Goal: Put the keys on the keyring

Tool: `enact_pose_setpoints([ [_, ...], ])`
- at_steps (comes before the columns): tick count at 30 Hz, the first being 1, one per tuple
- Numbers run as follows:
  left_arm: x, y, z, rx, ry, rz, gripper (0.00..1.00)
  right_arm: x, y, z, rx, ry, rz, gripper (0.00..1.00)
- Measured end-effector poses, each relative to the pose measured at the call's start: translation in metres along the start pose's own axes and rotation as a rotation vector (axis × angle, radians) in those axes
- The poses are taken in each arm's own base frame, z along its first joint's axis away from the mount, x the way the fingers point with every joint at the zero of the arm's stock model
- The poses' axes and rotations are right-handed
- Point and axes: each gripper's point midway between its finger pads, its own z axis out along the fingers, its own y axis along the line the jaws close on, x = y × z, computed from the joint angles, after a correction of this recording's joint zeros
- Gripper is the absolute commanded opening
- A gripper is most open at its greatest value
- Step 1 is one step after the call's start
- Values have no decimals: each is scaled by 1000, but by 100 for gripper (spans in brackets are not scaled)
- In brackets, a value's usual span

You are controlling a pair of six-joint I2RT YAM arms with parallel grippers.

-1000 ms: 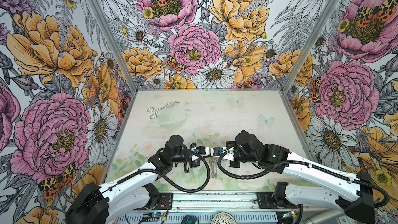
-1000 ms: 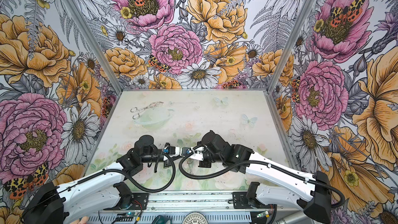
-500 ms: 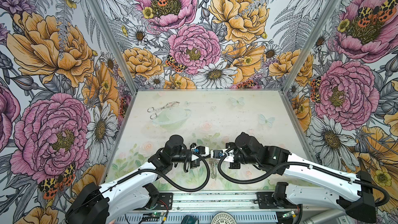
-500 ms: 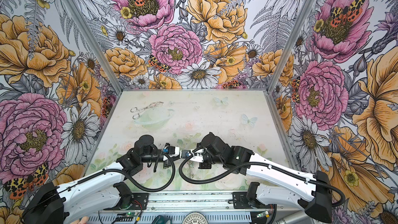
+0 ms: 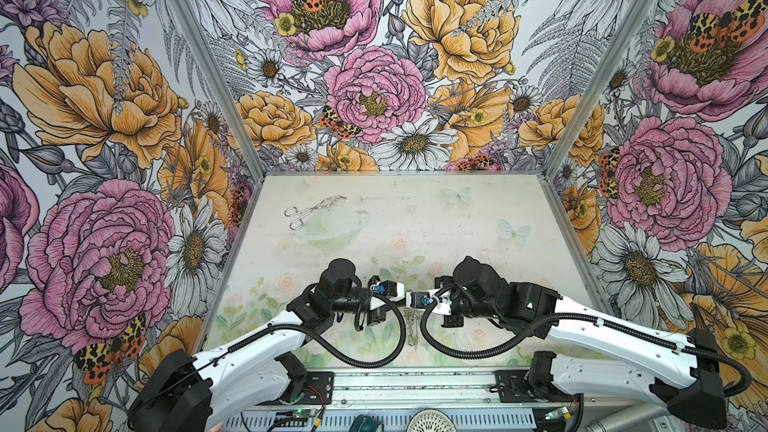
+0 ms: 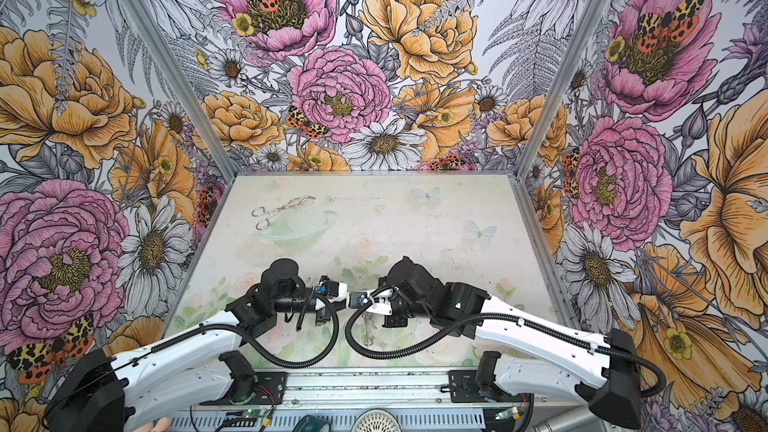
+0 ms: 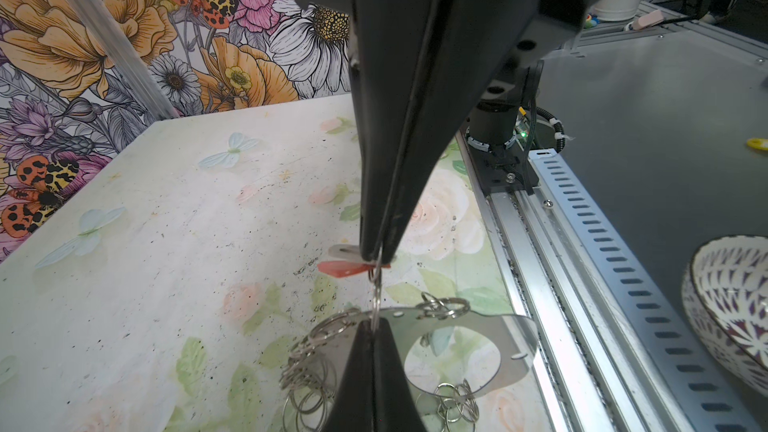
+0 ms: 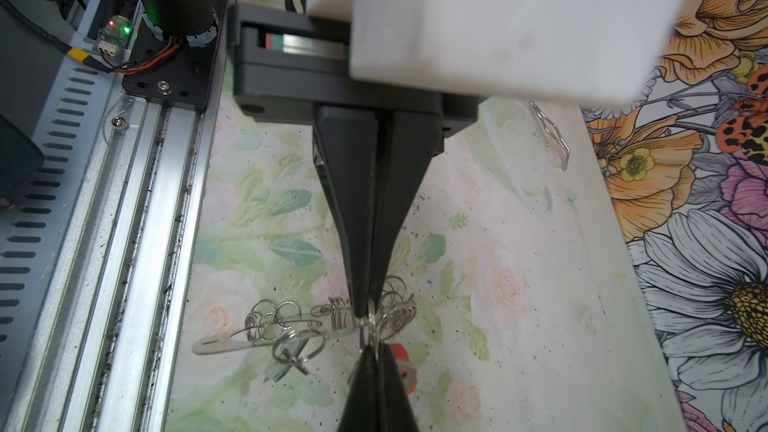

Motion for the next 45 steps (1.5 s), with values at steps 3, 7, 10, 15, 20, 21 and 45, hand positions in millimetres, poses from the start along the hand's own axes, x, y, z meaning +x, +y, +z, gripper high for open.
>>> enact_pose_setpoints([
  [3, 0, 0, 0, 2, -1, -2, 0, 3, 0, 0, 10, 7, -2, 0],
  [7, -1, -1, -1, 11, -4, -3, 0, 5, 1, -1, 19, 13, -10, 0],
  [10, -2, -3, -1, 23, -10, -3, 0, 5, 1, -1, 22, 15, -13, 0],
  [15, -3, -5, -1, 37, -15, -5, 0, 5, 1, -1, 21, 15, -14, 0],
  [20, -2, -4, 0, 40, -11, -19, 0, 4, 3, -1, 15, 11, -20, 0],
  [21, -2, -4, 0, 41, -11, -25, 0, 4, 3, -1, 16, 10, -20, 0],
  [45, 2, -2, 1, 54, -4, -60, 0, 1, 1, -7, 47, 4, -31, 0],
])
